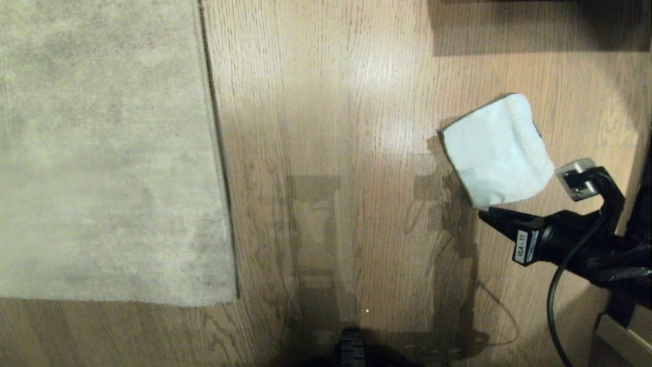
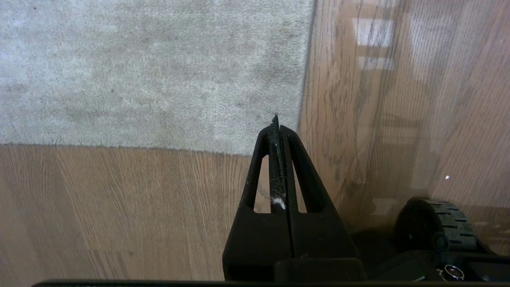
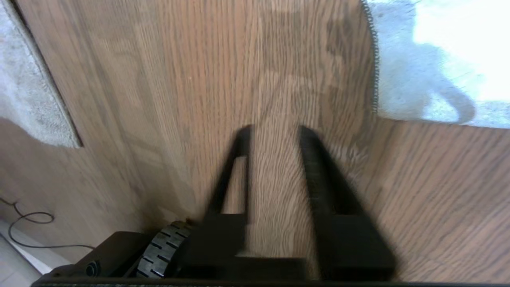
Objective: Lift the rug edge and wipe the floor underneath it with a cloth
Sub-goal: Pick up the rag
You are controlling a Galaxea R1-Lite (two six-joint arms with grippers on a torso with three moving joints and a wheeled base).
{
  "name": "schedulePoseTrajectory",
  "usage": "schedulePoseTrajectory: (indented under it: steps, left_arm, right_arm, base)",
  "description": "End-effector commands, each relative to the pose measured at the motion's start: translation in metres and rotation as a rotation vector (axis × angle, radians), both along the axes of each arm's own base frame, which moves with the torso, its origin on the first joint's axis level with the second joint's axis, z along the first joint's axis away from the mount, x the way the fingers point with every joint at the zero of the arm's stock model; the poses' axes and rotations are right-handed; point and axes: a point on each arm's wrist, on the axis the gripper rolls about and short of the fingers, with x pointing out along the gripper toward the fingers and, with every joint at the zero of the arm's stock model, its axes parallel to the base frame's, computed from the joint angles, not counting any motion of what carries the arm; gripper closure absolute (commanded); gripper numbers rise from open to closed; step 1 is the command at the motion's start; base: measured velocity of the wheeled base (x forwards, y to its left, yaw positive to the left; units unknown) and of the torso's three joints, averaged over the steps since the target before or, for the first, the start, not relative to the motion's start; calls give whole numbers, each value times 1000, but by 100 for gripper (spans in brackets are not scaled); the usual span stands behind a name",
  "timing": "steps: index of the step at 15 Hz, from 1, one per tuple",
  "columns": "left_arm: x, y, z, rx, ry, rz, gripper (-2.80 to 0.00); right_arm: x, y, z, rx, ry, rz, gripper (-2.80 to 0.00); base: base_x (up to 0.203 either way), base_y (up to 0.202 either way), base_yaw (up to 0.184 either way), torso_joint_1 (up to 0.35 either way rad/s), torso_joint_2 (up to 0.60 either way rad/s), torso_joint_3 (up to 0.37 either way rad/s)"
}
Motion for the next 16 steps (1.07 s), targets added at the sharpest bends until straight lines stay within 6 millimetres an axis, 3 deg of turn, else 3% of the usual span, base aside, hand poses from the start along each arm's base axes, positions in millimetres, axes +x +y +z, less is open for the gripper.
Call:
schedulePoseTrajectory:
  steps: [1,4,8,16]
  left_arm:
    - [0,0,0,-1,0,0,0]
    - [0,0,0,-1,0,0,0]
    - [0,0,0,-1,0,0,0]
    - [0,0,0,-1,0,0,0]
  right_arm:
    - [3,2,5,7,-20,4,-280]
    - [11,4,-2,-5,6,4,-280]
    - [36,12,-2,24,-71,16,-280]
    - [59,19,26,72,-242,50,-280]
  base:
    - [0,0,0,0,0,0]
    - [0,0,0,0,0,0]
    - [0,0,0,0,0,0]
    - [0,0,0,0,0,0]
